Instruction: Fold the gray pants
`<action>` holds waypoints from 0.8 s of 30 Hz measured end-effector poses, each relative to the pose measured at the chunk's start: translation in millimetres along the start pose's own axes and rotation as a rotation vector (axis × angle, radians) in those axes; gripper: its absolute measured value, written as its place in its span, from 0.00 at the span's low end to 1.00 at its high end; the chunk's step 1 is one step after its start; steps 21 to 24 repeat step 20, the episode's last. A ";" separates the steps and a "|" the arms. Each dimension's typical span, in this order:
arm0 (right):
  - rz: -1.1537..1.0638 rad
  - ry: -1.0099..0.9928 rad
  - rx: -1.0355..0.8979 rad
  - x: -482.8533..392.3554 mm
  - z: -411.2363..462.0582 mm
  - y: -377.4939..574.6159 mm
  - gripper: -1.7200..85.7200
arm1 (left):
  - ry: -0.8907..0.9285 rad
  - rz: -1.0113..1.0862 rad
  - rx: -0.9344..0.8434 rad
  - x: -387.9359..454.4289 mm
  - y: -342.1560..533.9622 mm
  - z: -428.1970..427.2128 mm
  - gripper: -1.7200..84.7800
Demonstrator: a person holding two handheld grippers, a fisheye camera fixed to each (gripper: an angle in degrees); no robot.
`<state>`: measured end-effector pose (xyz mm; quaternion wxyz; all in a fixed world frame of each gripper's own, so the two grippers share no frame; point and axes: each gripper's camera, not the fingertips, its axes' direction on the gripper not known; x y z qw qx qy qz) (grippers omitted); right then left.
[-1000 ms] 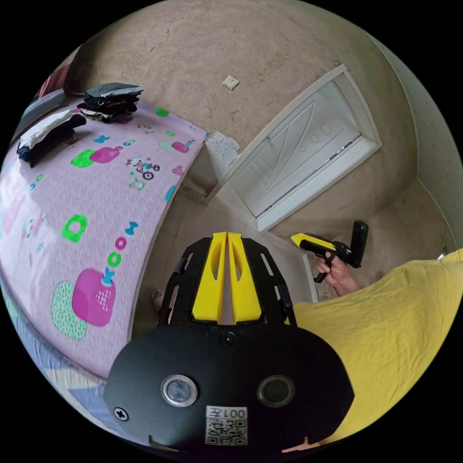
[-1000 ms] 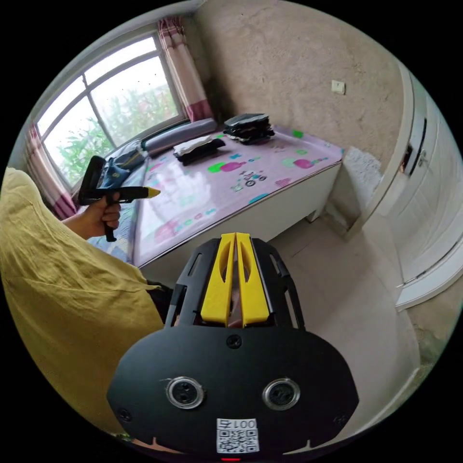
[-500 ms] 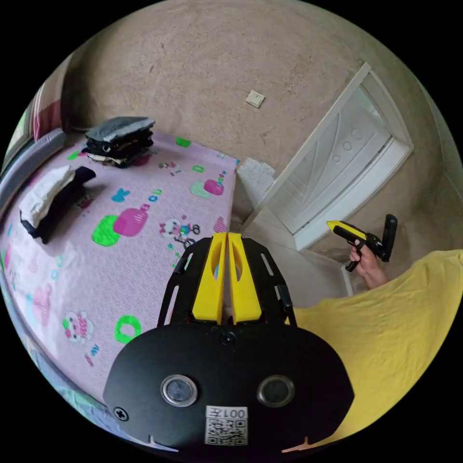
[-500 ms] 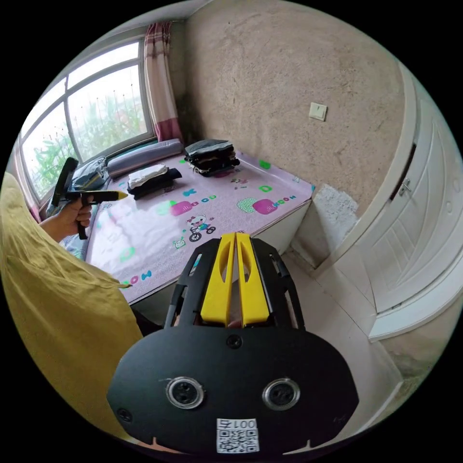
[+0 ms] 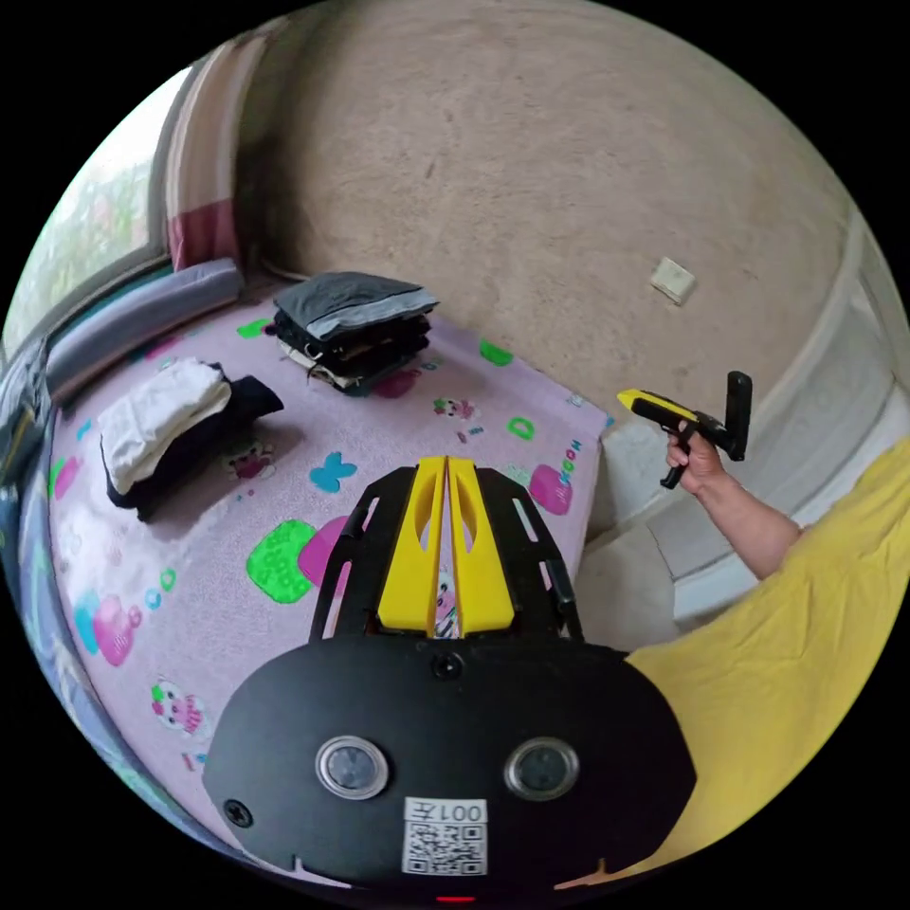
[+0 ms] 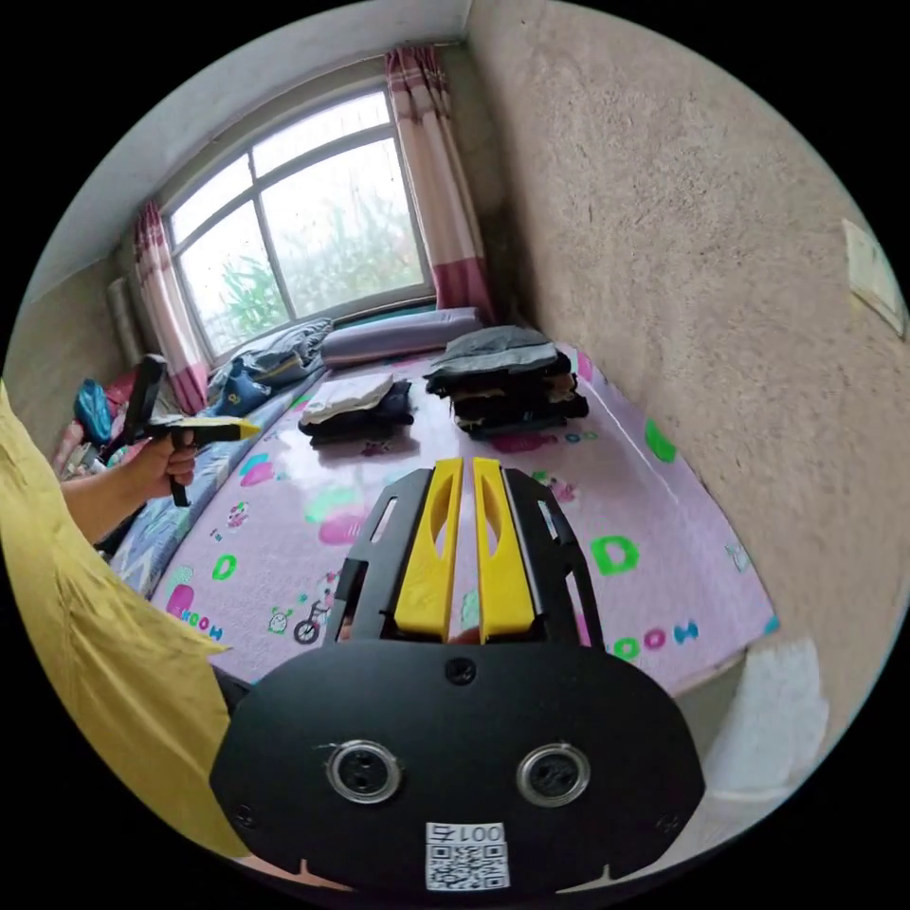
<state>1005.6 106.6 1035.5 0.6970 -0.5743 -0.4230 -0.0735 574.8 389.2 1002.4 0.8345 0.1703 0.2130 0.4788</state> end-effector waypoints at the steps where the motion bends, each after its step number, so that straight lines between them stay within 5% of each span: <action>1: -0.022 -0.053 0.014 25.6 15.8 -29.5 0.05 | 0.032 -0.075 -0.004 -4.5 -21.4 29.0 0.01; 7: -0.173 -0.097 -0.009 108.6 112.3 -177.8 0.09 | 0.046 -0.194 0.014 -18.7 -128.2 139.8 0.01; 14: -0.037 -0.184 -0.145 175.3 232.5 -302.7 0.11 | 0.059 -0.275 -0.027 -36.3 -202.2 233.2 0.03; 24: 0.094 -0.195 -0.270 199.6 297.8 -348.1 0.11 | 0.055 -0.324 -0.019 -43.3 -224.7 289.5 0.03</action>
